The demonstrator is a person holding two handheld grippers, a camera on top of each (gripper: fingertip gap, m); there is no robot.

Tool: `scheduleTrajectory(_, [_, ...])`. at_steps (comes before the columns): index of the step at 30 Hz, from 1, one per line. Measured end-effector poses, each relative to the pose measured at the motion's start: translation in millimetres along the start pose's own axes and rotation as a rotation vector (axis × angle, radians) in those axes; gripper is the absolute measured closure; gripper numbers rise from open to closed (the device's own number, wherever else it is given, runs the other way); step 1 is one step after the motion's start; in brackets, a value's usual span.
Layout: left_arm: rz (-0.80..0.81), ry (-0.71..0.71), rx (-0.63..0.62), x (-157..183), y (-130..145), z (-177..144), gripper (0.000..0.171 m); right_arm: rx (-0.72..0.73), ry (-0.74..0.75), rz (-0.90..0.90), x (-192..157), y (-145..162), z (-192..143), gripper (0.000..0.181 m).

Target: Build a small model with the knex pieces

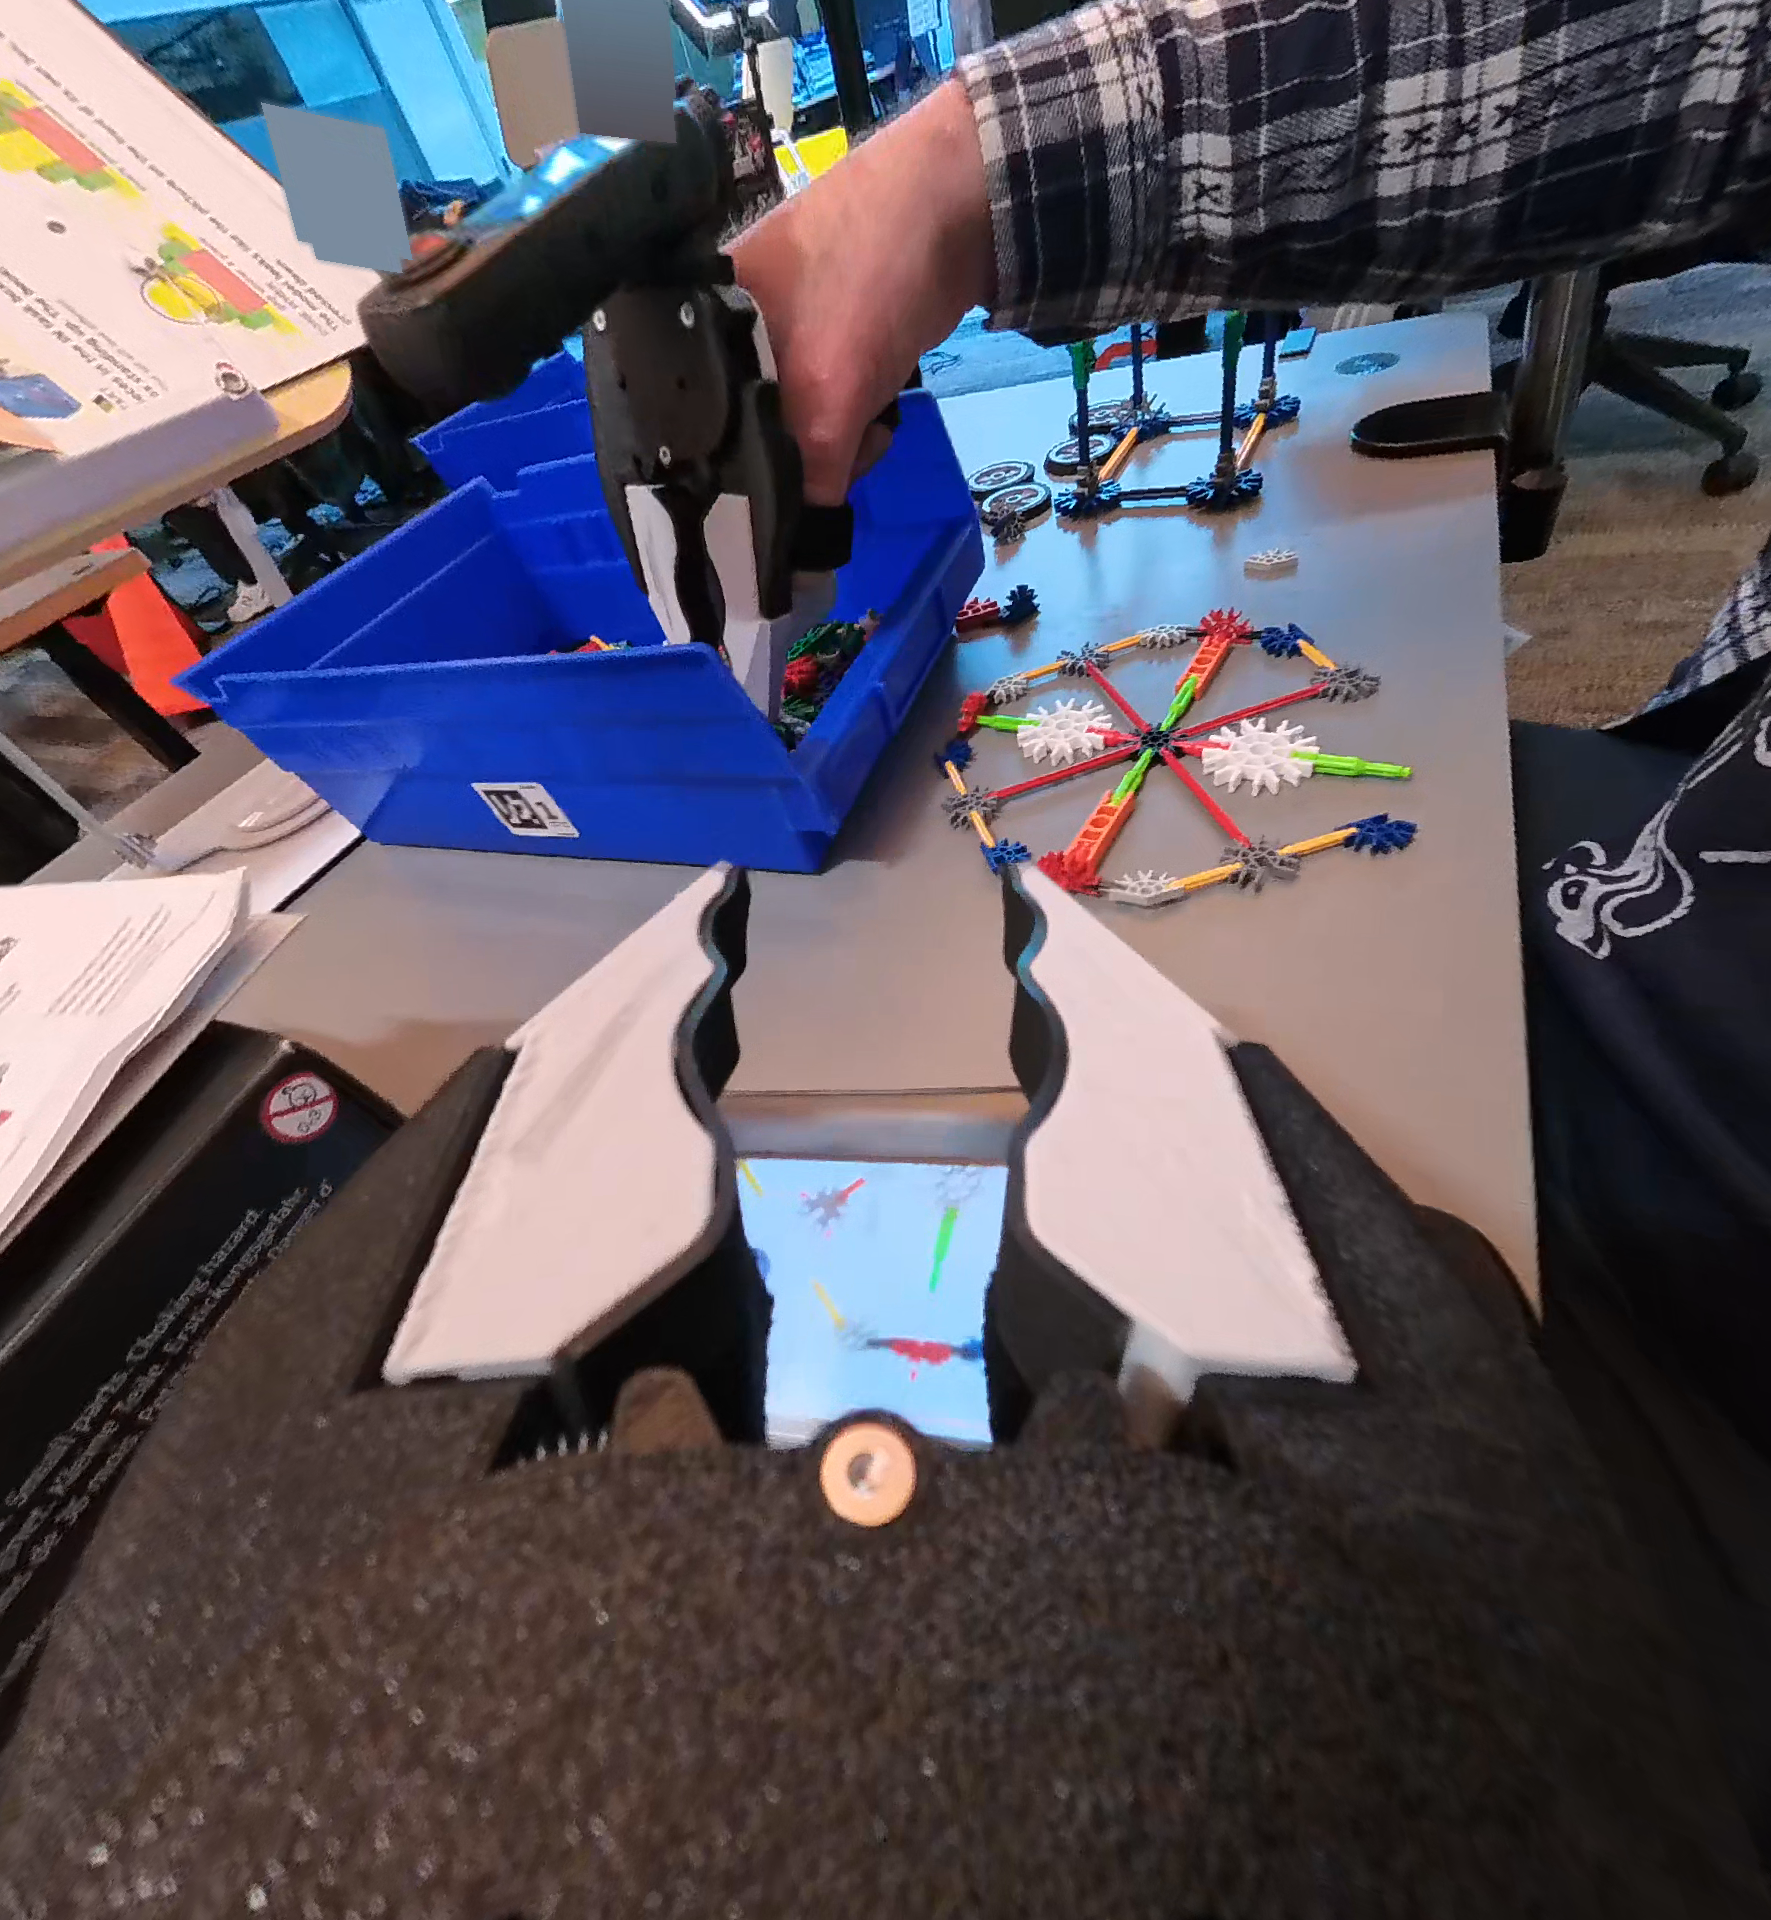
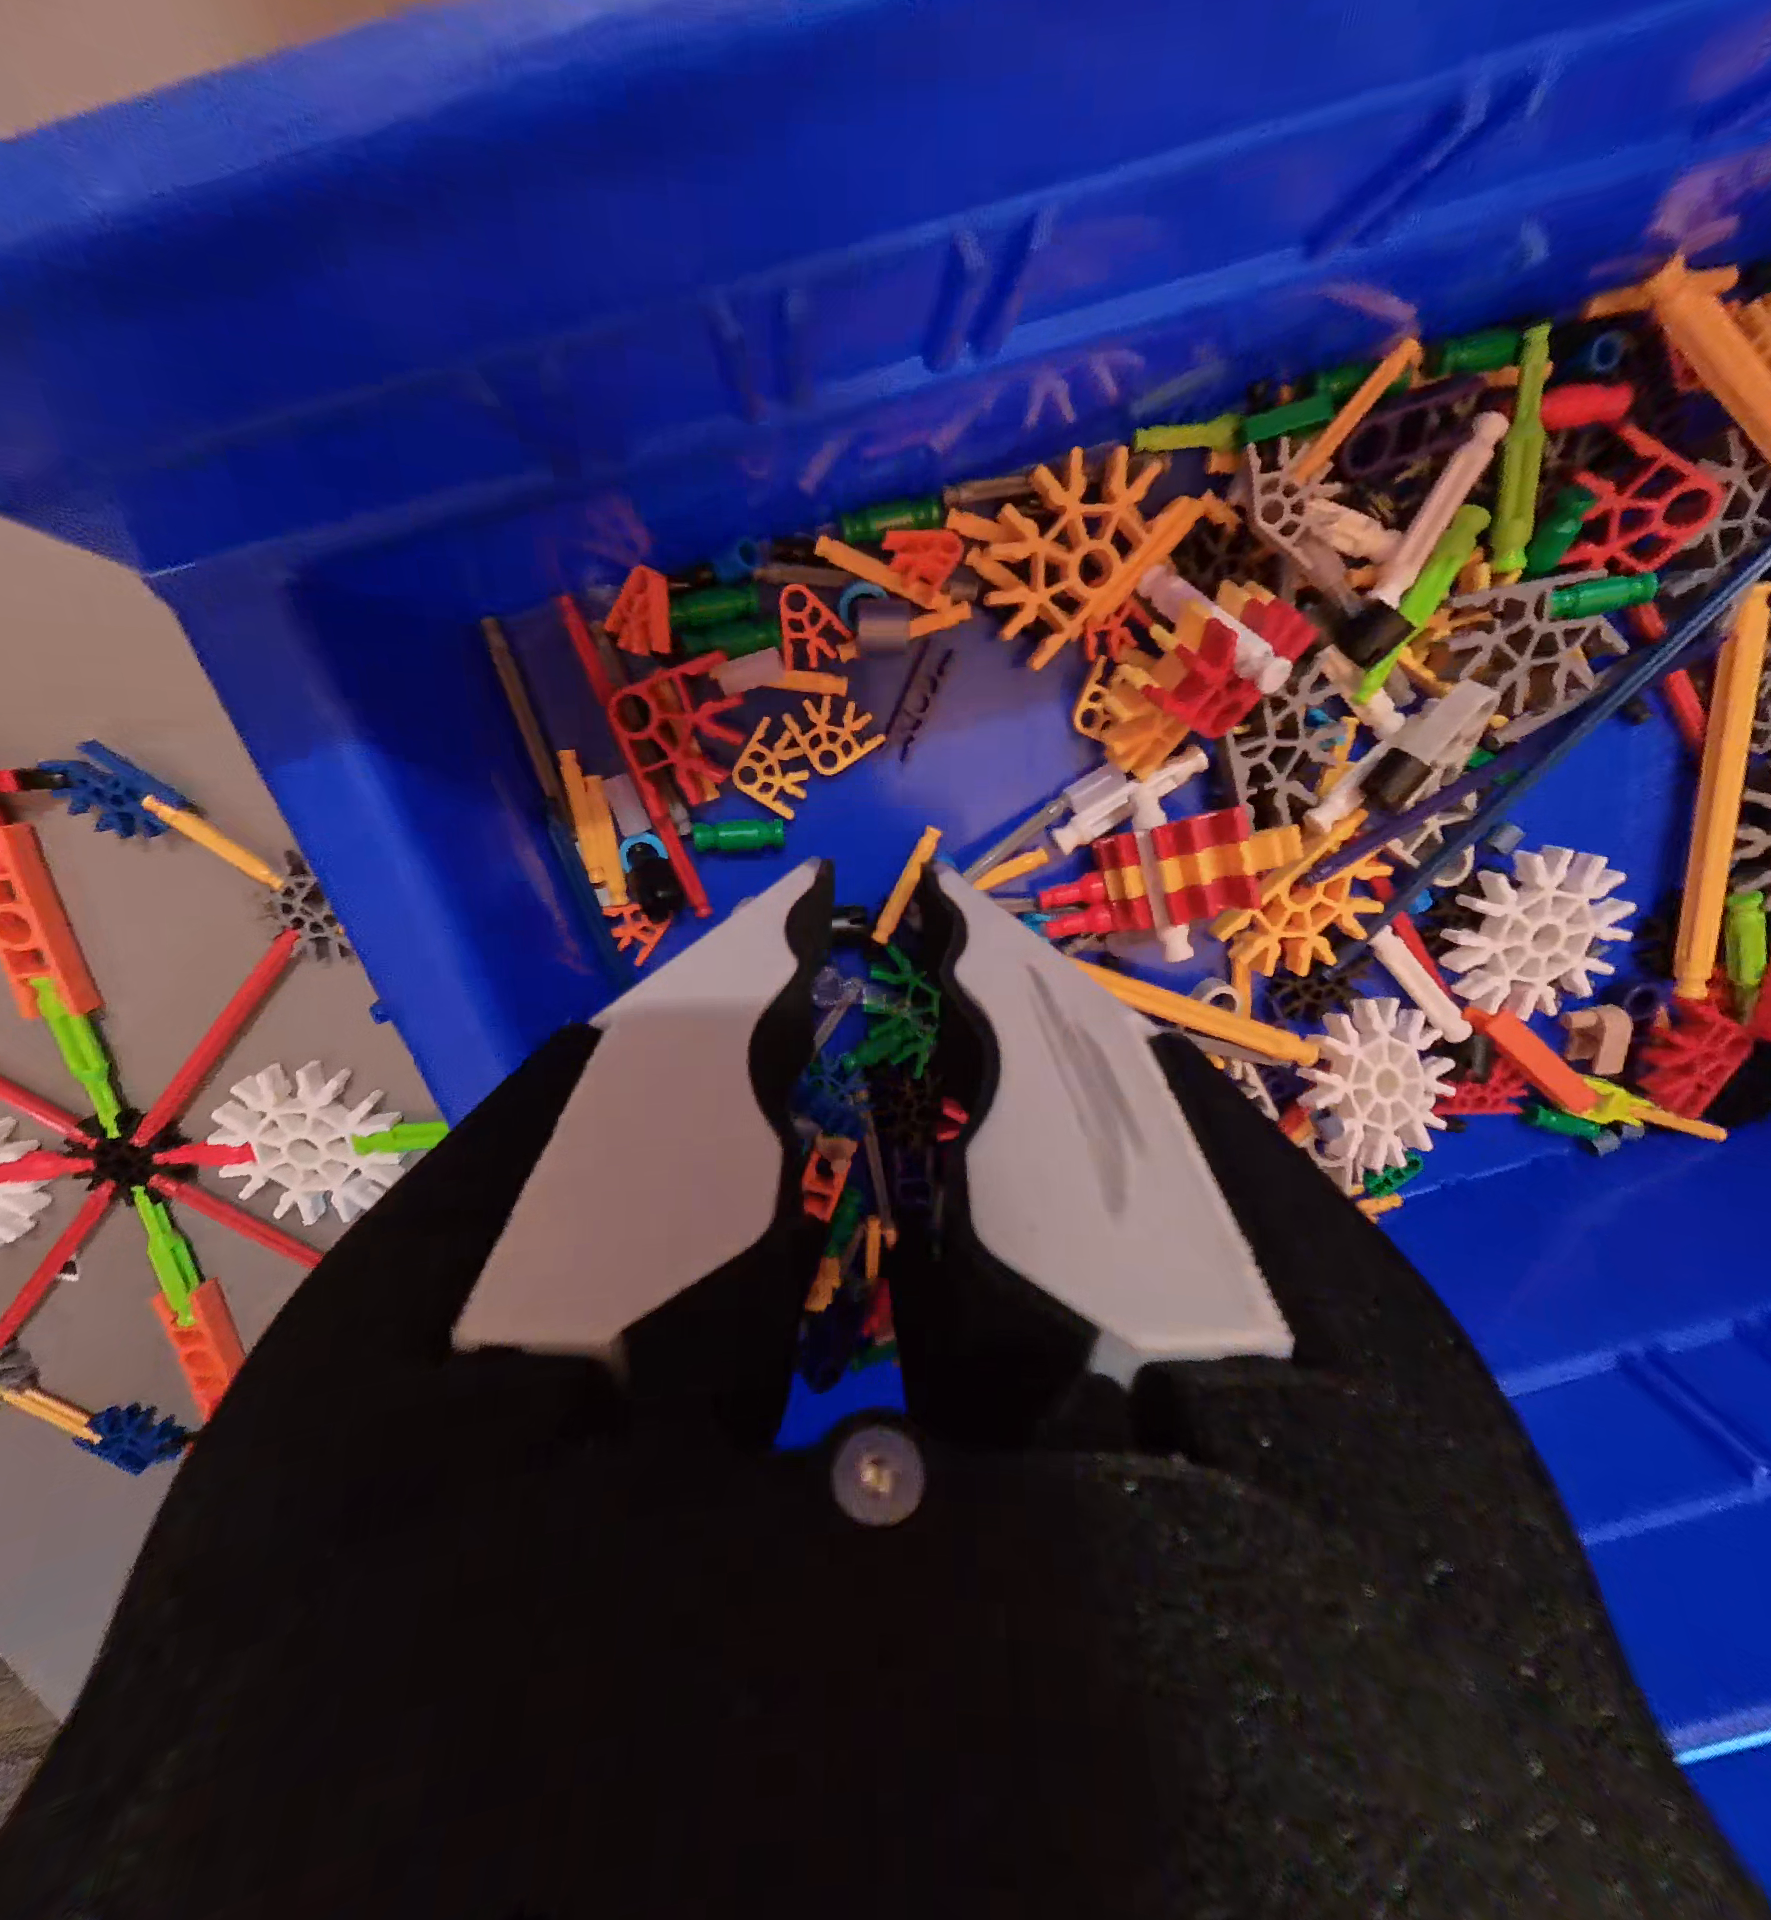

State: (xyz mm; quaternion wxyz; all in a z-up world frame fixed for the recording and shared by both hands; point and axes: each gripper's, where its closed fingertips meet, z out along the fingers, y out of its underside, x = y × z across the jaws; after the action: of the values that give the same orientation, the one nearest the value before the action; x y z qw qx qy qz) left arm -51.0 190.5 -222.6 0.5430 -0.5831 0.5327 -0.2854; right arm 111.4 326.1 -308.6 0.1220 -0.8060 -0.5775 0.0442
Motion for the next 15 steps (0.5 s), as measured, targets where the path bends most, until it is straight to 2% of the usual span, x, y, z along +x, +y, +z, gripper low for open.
scheduleTrajectory(9, [-0.006,0.005,0.02,0.1,-3.9,-1.4,0.122,-0.096,0.03,0.016,7.3,13.3,9.8,0.166])
scheduleTrajectory(11, [-0.005,0.007,0.02,0.8,-4.0,-0.9,0.122,-0.092,0.042,-0.006,7.6,11.3,11.2,0.169])
scheduleTrajectory(12, [-0.005,0.006,0.02,0.7,-4.2,-0.8,0.122,-0.099,0.039,-0.016,6.3,12.0,12.3,0.178])
scheduleTrajectory(15, [-0.005,0.007,0.021,1.2,-4.7,-0.6,0.122,-0.107,0.044,-0.048,6.1,12.3,13.4,0.179])
